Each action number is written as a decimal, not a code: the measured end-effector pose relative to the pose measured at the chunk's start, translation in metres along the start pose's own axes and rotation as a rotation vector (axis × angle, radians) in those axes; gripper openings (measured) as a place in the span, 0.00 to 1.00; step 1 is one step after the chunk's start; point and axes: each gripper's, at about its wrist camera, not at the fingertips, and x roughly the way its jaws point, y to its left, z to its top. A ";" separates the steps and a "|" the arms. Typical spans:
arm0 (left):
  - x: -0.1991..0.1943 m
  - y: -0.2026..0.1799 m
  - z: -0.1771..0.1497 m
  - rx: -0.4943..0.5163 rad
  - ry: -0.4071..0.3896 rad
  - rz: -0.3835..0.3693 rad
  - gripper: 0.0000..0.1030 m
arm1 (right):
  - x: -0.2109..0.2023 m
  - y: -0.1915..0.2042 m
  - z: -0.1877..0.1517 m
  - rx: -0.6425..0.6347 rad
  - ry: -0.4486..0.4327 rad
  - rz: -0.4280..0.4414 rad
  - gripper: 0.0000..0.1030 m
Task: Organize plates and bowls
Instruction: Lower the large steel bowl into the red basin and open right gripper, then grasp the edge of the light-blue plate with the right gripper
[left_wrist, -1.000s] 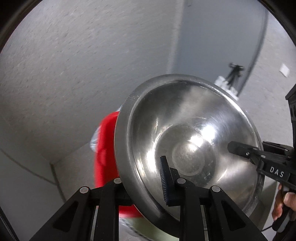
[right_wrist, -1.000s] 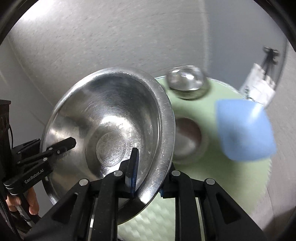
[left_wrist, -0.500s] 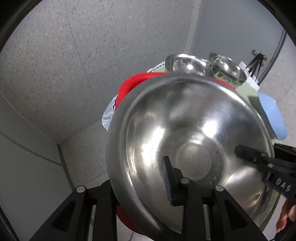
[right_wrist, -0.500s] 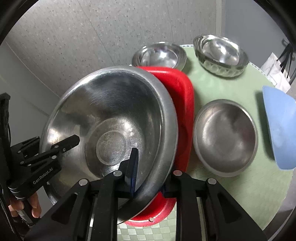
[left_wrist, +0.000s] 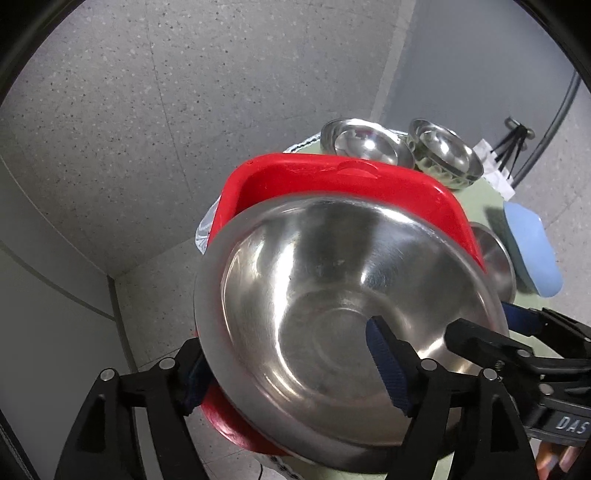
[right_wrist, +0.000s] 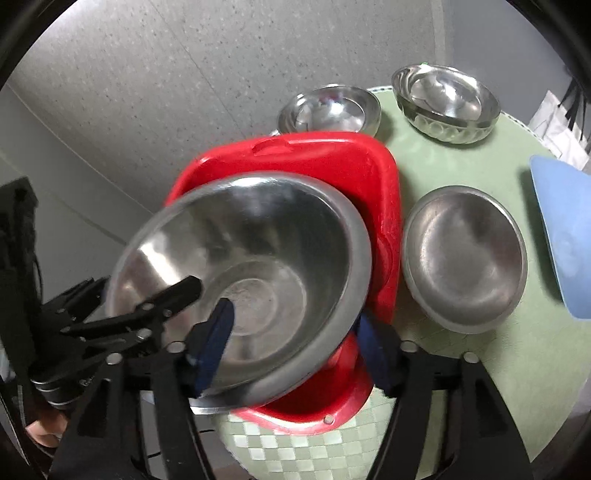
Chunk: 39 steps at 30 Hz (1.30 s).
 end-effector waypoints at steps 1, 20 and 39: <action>0.001 -0.002 0.000 -0.007 -0.001 0.017 0.71 | -0.002 -0.002 0.000 0.002 -0.005 0.008 0.67; -0.066 -0.217 -0.001 0.036 -0.255 0.045 0.96 | -0.147 -0.163 -0.011 0.054 -0.266 -0.037 0.75; 0.106 -0.392 0.053 0.050 0.025 0.077 0.85 | -0.101 -0.391 0.012 0.167 -0.078 -0.054 0.76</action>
